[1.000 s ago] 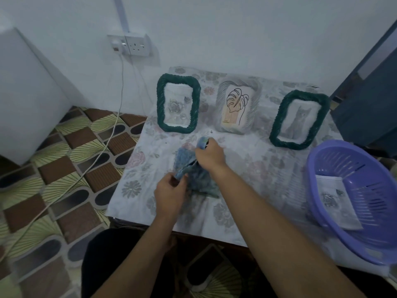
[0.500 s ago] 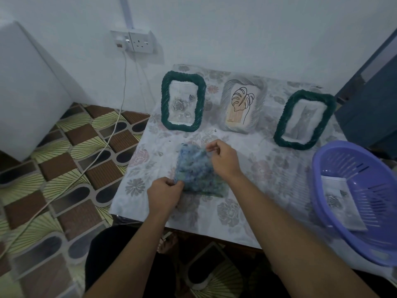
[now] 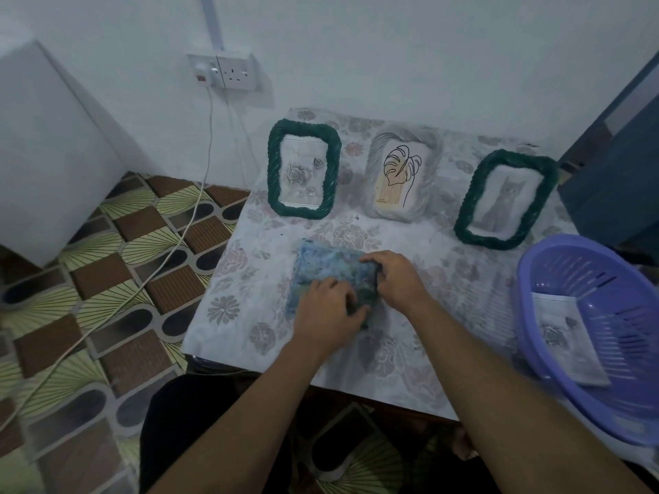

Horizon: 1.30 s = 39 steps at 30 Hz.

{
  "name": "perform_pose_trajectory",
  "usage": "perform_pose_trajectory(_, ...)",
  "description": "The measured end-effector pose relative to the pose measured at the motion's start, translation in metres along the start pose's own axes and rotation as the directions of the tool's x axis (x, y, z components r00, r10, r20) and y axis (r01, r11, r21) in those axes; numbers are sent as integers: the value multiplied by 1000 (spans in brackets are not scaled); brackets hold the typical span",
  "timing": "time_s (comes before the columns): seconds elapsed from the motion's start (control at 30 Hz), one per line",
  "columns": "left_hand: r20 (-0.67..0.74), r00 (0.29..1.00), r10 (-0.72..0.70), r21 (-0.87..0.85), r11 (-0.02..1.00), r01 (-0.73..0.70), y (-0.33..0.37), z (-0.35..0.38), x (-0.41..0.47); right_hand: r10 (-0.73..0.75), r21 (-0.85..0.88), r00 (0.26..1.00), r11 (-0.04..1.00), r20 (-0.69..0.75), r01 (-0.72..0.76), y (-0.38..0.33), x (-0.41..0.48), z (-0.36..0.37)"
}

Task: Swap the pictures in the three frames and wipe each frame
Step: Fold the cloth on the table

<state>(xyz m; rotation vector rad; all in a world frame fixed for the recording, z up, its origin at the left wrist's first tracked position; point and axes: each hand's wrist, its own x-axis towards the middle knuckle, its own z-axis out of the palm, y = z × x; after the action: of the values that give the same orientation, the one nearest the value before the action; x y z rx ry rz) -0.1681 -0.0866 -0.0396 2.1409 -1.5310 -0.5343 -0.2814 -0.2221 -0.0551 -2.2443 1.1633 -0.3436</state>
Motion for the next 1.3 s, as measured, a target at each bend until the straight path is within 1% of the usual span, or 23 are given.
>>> perform_pose_trajectory(0.07, 104, 994, -46, 97, 995, 36, 6, 8, 3, -6, -15, 1000, 1000, -8, 6, 3, -1, 0)
perform_pose_trajectory(0.13, 145, 985, -96, 163, 984, 71, 10, 14, 3, -20, -34, 1000, 999, -11, 20, 7, -1, 0)
perform_pose_trajectory(0.2, 133, 984, -115, 231, 969, 82, 13, 18, 1, -27, -31, 1000, 999, -12, 26, 9, -2, -2)
perform_pose_trajectory(0.3, 100, 991, -93, 319, 946, 56, 15, 21, -2, -45, -32, 999, 998, -20, 44, 10, -4, -5)
perform_pose_trajectory(0.43, 82, 995, -62, 313, 949, 34, 16, 21, -7, -52, -58, 999, 997, -4, 51, 14, -12, -10)
perform_pose_trajectory(0.57, 22, 999, 27, 274, 961, -32, 12, 16, -14, -51, -114, 999, 992, 19, 53, 22, -24, -15)
perform_pose_trajectory(0.67, -7, 994, 111, 260, 960, -105, 5, 10, -19, -107, -206, 994, 974, -25, 100, 28, -37, -15)
perform_pose_trajectory(0.77, -38, 973, 226, 267, 941, -208, -7, 8, -24, -158, -358, 987, 923, -13, 143, 30, -56, -16)
perform_pose_trajectory(0.83, -74, 944, 321, 239, 925, -296, -19, 8, -27, -214, -412, 976, 888, 24, 205, 32, -68, -17)
perform_pose_trajectory(0.9, -98, 915, 390, 231, 904, -361, -29, 6, -32, -259, -395, 963, 879, 78, 269, 34, -76, -19)
perform_pose_trajectory(1.0, -137, 863, 486, 262, 858, -442, -35, 3, -40, -307, -339, 938, 875, 163, 345, 34, -85, -22)
perform_pose_trajectory(1.1, -141, 842, 521, 272, 838, -473, -40, 0, -45, -376, -288, 907, 862, 189, 417, 31, -92, -26)
perform_pose_trajectory(1.2, -66, 842, 535, 258, 825, -504, -44, -4, -48, -389, -206, 893, 877, 224, 434, 28, -100, -30)
perform_pose_trajectory(1.27, -1, 862, 508, 172, 849, -500, -43, -6, -52, -359, -132, 898, 907, 254, 400, 26, -108, -31)
perform_pose_trajectory(1.3, 36, 883, 468, 100, 877, -469, -40, -9, -55, -329, -99, 906, 926, 267, 365, 26, -111, -30)
